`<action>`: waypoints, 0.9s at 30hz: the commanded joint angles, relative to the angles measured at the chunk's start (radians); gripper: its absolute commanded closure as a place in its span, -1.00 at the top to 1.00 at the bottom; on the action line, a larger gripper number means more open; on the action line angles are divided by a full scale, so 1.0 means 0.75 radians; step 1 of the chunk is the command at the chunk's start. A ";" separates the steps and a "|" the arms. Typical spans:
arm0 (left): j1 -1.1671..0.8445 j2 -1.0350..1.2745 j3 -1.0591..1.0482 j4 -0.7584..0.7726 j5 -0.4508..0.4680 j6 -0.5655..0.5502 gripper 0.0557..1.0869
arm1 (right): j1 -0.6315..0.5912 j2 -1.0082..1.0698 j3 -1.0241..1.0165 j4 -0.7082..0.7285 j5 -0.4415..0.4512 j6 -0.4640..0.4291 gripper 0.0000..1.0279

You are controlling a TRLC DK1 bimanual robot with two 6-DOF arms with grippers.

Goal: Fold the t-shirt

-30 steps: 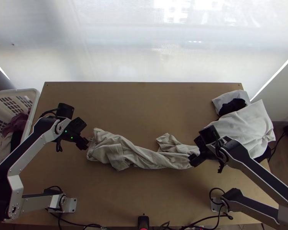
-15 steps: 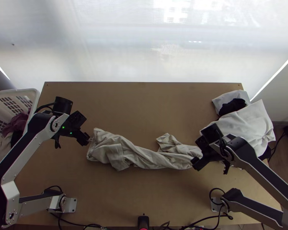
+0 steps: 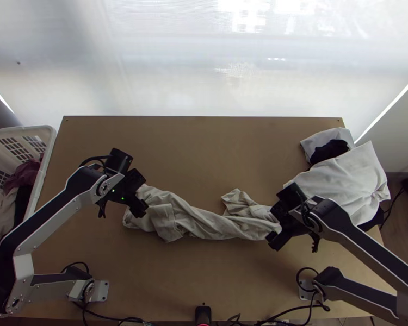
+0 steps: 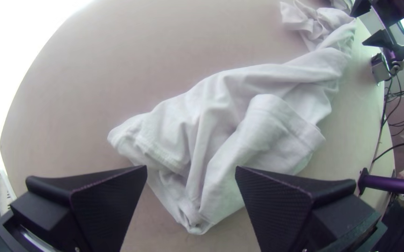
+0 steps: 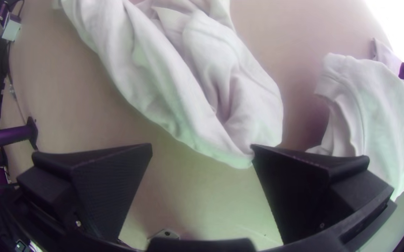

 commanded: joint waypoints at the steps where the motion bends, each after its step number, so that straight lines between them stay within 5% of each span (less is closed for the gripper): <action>1: -0.030 0.080 -0.046 0.115 -0.001 -0.019 0.79 | 0.013 0.025 -0.019 0.057 -0.006 0.008 0.87; 10: 0.035 0.174 -0.136 0.297 -0.035 0.002 0.68 | 0.013 0.033 -0.025 0.081 -0.006 0.011 0.81; 14: 0.050 0.206 -0.142 0.327 -0.035 0.002 0.39 | 0.019 0.033 -0.027 0.081 -0.006 0.008 0.77; 20: 0.042 0.208 -0.162 0.340 -0.023 -0.013 -0.37 | 0.029 0.033 -0.040 0.098 -0.090 -0.002 0.20; 24: 0.042 0.206 -0.175 0.342 -0.011 -0.037 -0.92 | 0.029 0.033 -0.064 0.147 -0.127 -0.022 -0.44; 27: 0.050 0.196 -0.179 0.338 -0.001 -0.054 -0.92 | 0.032 0.033 -0.078 0.200 -0.133 -0.039 -0.87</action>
